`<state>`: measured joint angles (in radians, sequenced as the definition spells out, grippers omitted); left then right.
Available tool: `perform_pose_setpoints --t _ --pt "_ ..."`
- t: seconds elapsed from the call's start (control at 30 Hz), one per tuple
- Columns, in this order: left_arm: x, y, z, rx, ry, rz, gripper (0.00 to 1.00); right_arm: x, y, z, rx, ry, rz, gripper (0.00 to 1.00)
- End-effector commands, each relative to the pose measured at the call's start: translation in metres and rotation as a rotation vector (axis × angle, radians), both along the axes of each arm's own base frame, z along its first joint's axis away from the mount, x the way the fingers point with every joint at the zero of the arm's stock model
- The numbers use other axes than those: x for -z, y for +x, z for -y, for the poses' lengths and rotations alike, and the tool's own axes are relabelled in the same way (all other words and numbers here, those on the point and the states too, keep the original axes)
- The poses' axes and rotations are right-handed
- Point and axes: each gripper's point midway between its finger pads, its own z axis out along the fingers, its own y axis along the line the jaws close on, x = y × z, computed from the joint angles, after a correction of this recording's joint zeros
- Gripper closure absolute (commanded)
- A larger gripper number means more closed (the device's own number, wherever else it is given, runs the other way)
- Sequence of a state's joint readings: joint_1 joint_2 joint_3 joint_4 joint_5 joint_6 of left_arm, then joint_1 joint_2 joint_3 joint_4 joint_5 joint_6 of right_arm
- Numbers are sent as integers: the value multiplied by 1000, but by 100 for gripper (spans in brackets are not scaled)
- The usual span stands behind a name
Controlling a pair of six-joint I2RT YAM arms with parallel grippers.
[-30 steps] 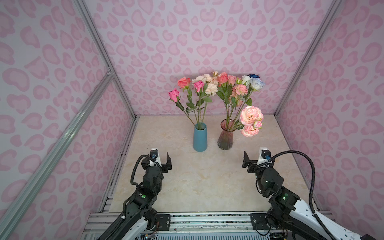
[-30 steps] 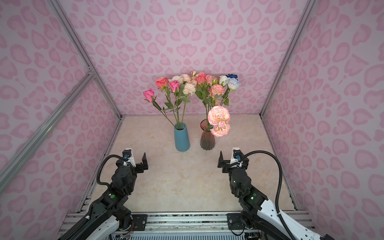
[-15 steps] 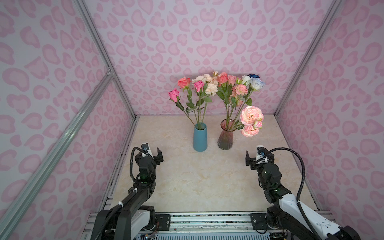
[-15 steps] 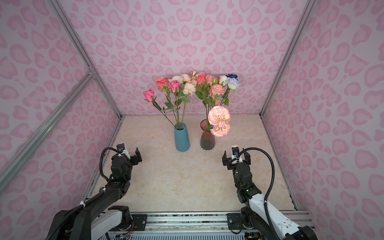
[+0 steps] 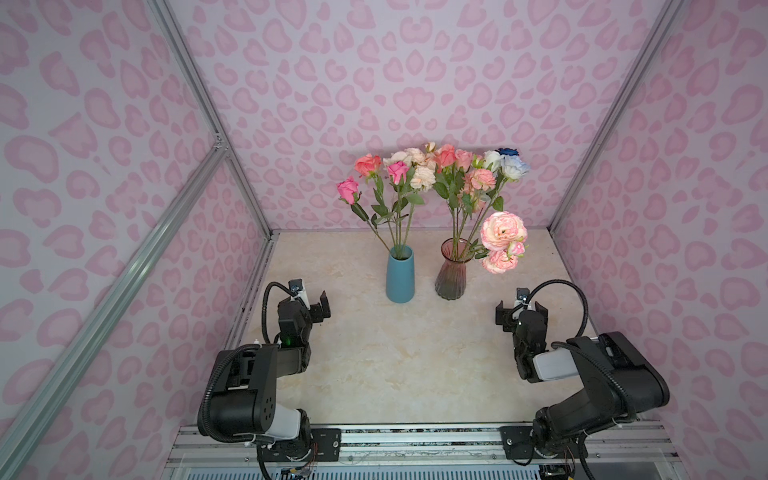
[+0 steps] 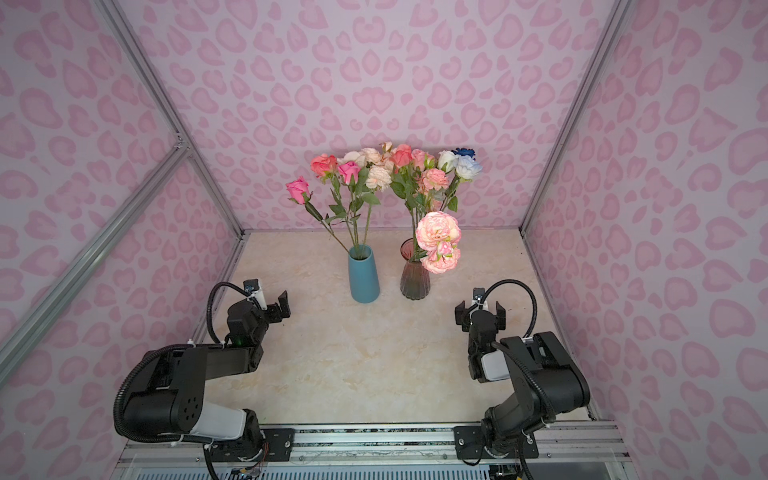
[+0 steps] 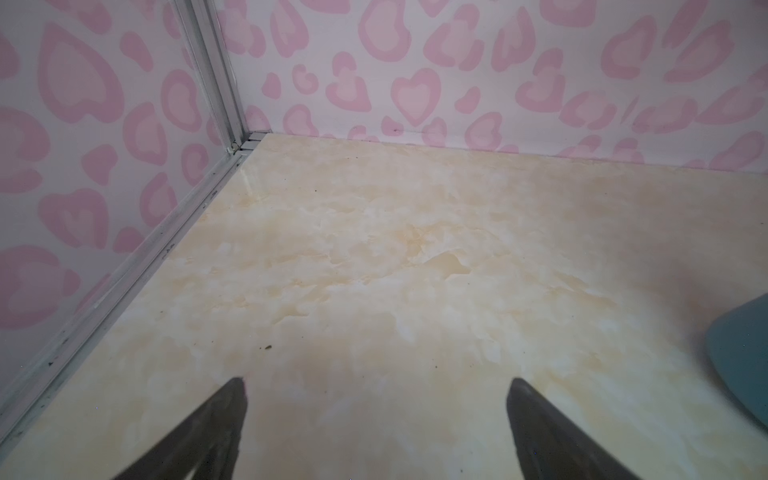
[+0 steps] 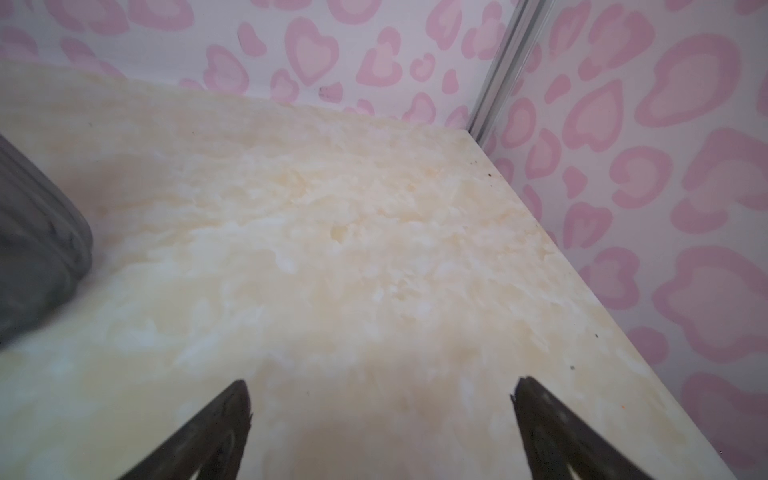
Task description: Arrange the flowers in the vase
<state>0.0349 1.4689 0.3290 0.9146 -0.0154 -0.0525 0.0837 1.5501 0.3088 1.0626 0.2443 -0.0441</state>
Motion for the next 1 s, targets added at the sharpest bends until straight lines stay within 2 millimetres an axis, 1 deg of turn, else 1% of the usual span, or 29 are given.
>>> perform_pose_setpoints --t 0.0,0.07,0.4,0.97 --pt "-13 5 3 19 5 50 2 7 5 7 -24 107 -26 1" --pt "-13 5 3 19 5 51 2 9 6 6 -27 98 -50 0" --pt "-13 5 2 18 3 52 2 7 6 1 -43 78 -44 0" --pt "-13 5 3 20 4 52 2 8 6 1 -42 76 -46 0"
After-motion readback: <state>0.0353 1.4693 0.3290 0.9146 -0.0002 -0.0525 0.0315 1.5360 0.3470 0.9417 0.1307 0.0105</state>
